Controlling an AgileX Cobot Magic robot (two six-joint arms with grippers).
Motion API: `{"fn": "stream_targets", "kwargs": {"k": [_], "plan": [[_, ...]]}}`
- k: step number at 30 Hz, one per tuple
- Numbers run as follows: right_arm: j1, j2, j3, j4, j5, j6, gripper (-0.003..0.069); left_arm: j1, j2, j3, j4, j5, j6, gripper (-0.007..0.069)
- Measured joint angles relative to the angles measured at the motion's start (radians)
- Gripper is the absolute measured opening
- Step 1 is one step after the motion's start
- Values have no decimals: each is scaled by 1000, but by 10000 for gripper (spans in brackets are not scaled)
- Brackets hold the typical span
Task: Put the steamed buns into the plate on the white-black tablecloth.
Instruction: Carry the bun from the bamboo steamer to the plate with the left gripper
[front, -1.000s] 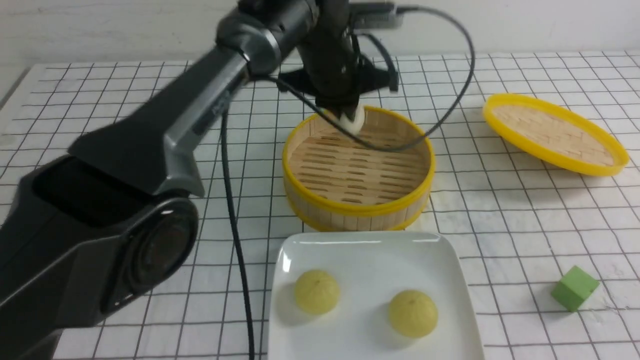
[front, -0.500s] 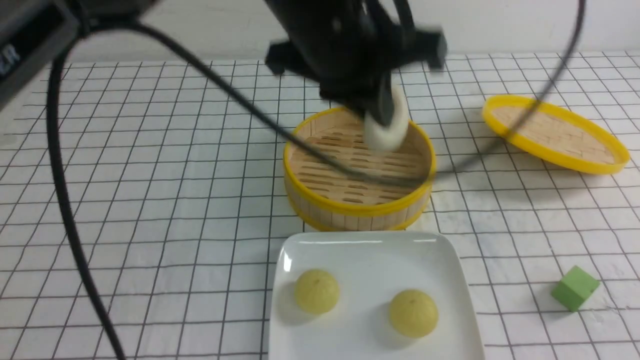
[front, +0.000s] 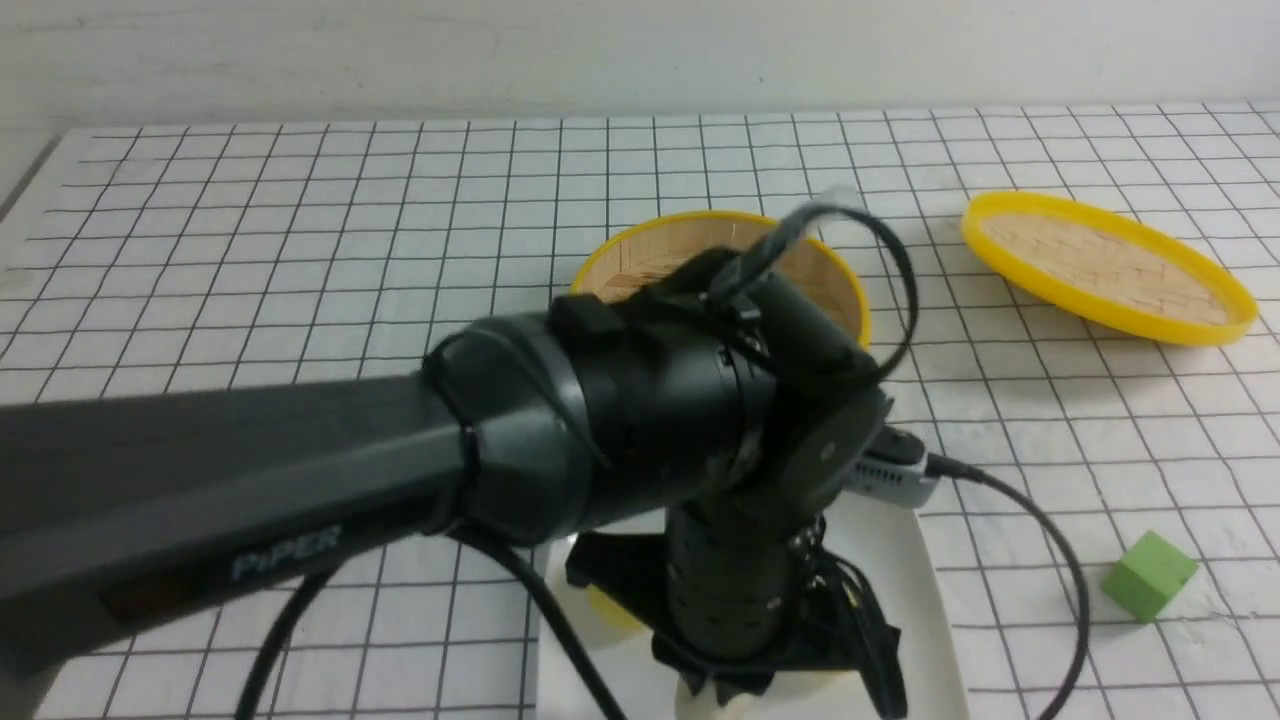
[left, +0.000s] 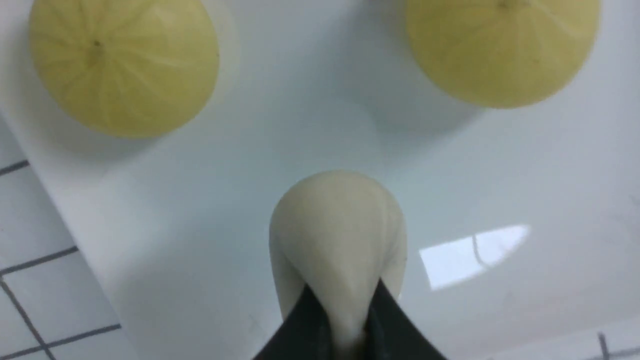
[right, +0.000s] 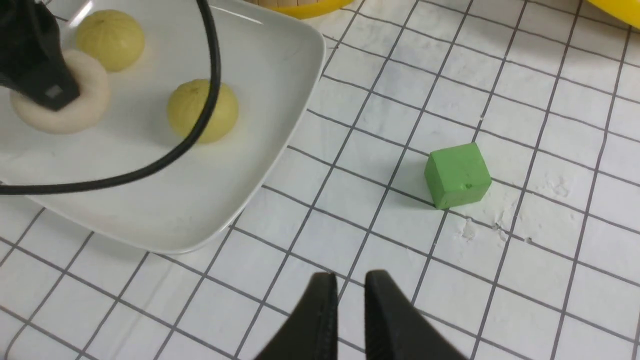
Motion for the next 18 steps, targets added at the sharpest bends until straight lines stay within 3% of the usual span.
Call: {"fn": "stream_targets", "kwargs": {"k": [5, 12, 18], "plan": [[0, 0, 0, 0, 0, 0, 111, 0, 43, 26, 51, -24, -84, 85], [0, -2, -44, 0, 65, 0, 117, 0, 53, -3, 52, -43, -102, 302], [0, -4, -130, -31, 213, 0, 117, 0, 24, -37, 53, -38, -102, 473]]}}
